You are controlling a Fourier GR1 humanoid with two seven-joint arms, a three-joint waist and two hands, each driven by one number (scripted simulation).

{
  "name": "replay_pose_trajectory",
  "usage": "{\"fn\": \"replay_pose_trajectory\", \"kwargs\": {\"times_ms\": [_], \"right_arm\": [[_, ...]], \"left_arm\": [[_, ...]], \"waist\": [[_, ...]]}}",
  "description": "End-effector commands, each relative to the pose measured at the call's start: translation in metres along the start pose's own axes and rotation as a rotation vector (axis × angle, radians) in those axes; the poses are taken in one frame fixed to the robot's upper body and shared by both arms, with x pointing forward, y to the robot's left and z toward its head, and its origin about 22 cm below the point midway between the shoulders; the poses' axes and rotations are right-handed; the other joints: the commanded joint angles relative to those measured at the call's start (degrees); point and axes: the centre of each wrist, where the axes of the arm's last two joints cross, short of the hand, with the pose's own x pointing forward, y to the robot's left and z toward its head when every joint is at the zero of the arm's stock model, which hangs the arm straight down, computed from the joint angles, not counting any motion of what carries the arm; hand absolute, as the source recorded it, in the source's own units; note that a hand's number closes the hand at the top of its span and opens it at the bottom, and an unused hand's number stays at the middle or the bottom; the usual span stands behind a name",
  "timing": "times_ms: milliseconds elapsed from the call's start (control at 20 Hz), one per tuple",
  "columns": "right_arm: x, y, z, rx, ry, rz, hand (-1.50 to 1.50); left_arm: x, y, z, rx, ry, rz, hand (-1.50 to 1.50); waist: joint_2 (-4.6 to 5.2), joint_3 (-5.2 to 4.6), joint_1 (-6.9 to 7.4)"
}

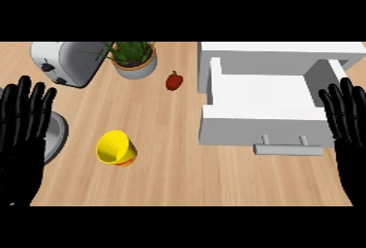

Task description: Pick up the cup, place it into the drawer and close the drawer

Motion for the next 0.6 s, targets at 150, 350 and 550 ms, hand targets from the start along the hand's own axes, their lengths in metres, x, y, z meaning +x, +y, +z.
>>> {"fn": "replay_pose_trajectory", "kwargs": {"times_ms": [150,350,550], "right_arm": [[-0.006,0.003,-0.009,-0.015,0.009,-0.042,-1.50],[-0.006,0.022,-0.007,0.049,0.080,-0.197,-1.50],[-0.005,0.016,-0.004,0.042,0.102,-0.196,-1.50]], "left_arm": [[-0.012,-0.022,0.003,0.346,0.017,-0.222,-1.50],[-0.028,-0.043,-0.002,0.598,0.102,-0.145,-1.50],[-0.022,-0.087,0.000,0.652,0.088,-0.129,-1.50]], "waist": [[0.45,0.26,-0.97],[0.65,0.13,-2.03],[0.34,0.19,-1.65]]}}
